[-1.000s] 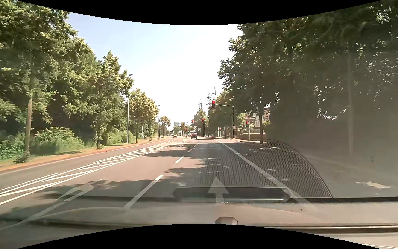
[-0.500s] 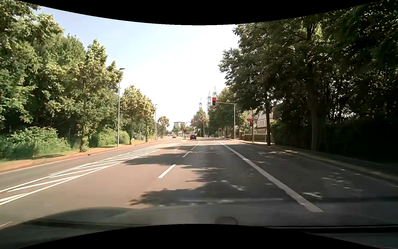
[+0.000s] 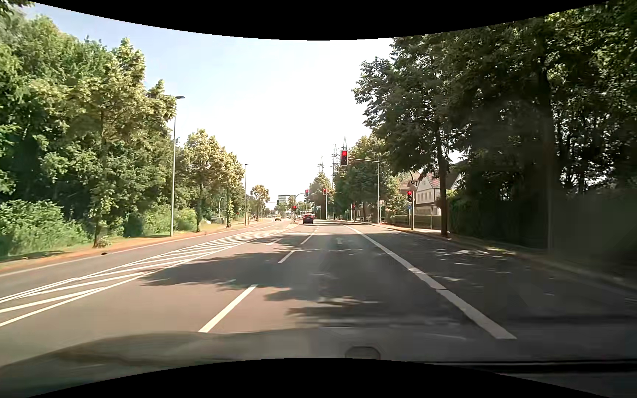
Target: Follow the waypoints while adhering to traffic rules and regulations
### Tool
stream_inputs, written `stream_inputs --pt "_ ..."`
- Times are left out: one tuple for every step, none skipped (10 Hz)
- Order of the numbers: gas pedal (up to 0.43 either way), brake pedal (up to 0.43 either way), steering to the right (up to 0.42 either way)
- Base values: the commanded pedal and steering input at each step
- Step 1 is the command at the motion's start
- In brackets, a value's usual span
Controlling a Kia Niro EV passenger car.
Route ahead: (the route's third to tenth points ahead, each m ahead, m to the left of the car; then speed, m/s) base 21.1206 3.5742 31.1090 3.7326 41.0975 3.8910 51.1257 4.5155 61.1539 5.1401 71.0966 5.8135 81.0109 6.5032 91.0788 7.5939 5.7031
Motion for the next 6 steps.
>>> stream_inputs --pt "0.047 0.018 -0.001" --pt "0.047 0.018 -0.001" --pt "0.047 0.018 -0.001" --pt "0.047 0.018 -0.001" --pt "0.039 0.018 -0.001" --pt "0.028 0.018 -0.001"
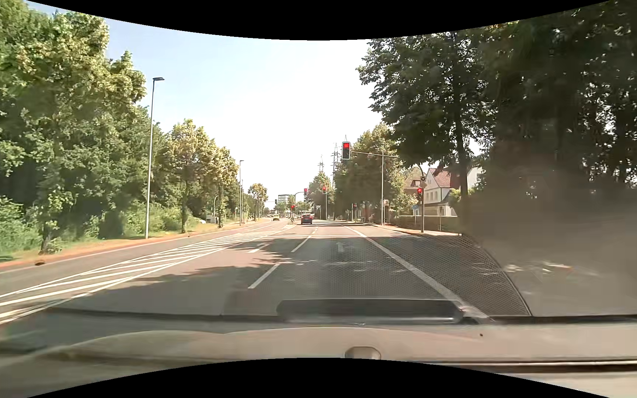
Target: Follow the waypoints while adhering to traffic rules and regulations
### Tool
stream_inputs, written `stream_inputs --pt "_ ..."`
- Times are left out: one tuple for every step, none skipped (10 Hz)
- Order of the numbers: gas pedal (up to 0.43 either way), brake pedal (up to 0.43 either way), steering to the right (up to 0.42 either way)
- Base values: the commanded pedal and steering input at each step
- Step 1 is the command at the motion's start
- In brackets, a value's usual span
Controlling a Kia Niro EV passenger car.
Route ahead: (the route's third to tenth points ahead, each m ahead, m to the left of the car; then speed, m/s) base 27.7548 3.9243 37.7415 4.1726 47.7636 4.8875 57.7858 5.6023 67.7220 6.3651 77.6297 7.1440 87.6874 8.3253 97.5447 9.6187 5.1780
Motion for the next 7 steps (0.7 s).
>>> stream_inputs --pt "0.028 0.018 -0.001" --pt "0.028 0.018 -0.001" --pt "0.028 0.018 -0.001" --pt "0.02 0.018 -0.001" --pt "0.02 0.018 -0.001" --pt "0.02 0.018 -0.001" --pt "0.008 0.018 -0.001"
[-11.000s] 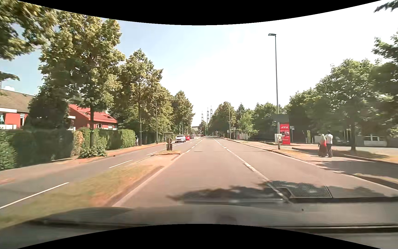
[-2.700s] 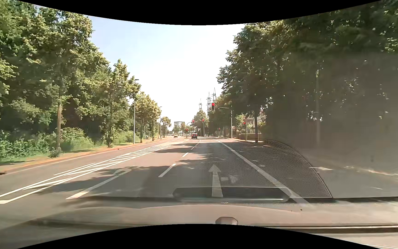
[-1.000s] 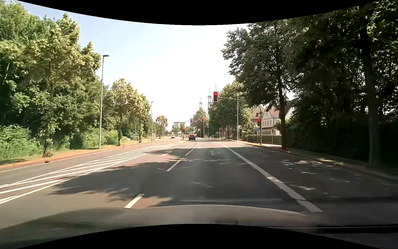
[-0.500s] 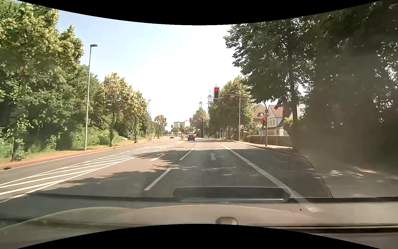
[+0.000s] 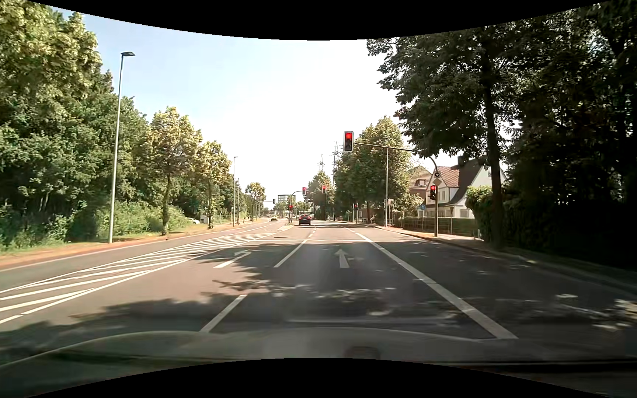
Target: Follow the waypoints while adhering to traffic rules and regulations
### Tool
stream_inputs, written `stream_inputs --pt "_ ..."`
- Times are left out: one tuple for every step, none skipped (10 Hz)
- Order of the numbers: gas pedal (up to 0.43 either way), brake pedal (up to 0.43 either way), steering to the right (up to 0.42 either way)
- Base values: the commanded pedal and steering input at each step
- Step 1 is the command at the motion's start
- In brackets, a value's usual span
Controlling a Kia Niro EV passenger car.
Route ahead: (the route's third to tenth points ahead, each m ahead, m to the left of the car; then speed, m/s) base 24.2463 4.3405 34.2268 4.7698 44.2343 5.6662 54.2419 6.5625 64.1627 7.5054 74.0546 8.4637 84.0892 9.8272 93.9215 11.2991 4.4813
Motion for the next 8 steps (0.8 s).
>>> stream_inputs --pt "0.008 0.018 -0.001" --pt "0.008 0.018 -0.001" --pt "0.008 0.018 -0.001" --pt "0.0 0.018 -0.001" --pt "0.0 0.018 -0.001" --pt "0.0 0.018 -0.001" --pt "0.0 0.018 -0.001" --pt "0.0 0.018 -0.001"
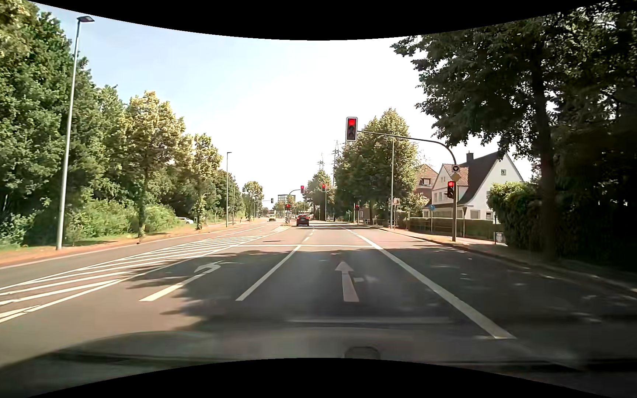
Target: Follow the waypoints while adhering to traffic rules and regulations
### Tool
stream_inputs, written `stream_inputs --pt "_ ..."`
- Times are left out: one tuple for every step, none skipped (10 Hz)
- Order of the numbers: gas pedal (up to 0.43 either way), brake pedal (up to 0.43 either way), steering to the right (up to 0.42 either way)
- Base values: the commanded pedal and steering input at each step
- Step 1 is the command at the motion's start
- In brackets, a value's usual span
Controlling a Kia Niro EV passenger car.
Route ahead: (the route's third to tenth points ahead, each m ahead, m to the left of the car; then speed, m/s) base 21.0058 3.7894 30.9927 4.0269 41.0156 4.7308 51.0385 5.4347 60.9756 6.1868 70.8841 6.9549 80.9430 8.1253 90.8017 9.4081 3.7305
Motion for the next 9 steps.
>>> stream_inputs --pt "0.0 0.018 -0.001" --pt "0.0 0.018 -0.001" --pt "0.0 0.018 0.0" --pt "0.0 0.018 0.001" --pt "0.0 0.018 0.003" --pt "0.0 0.018 0.003" --pt "0.0 0.018 0.003" --pt "0.0 0.018 0.003" --pt "0.0 0.018 0.003"
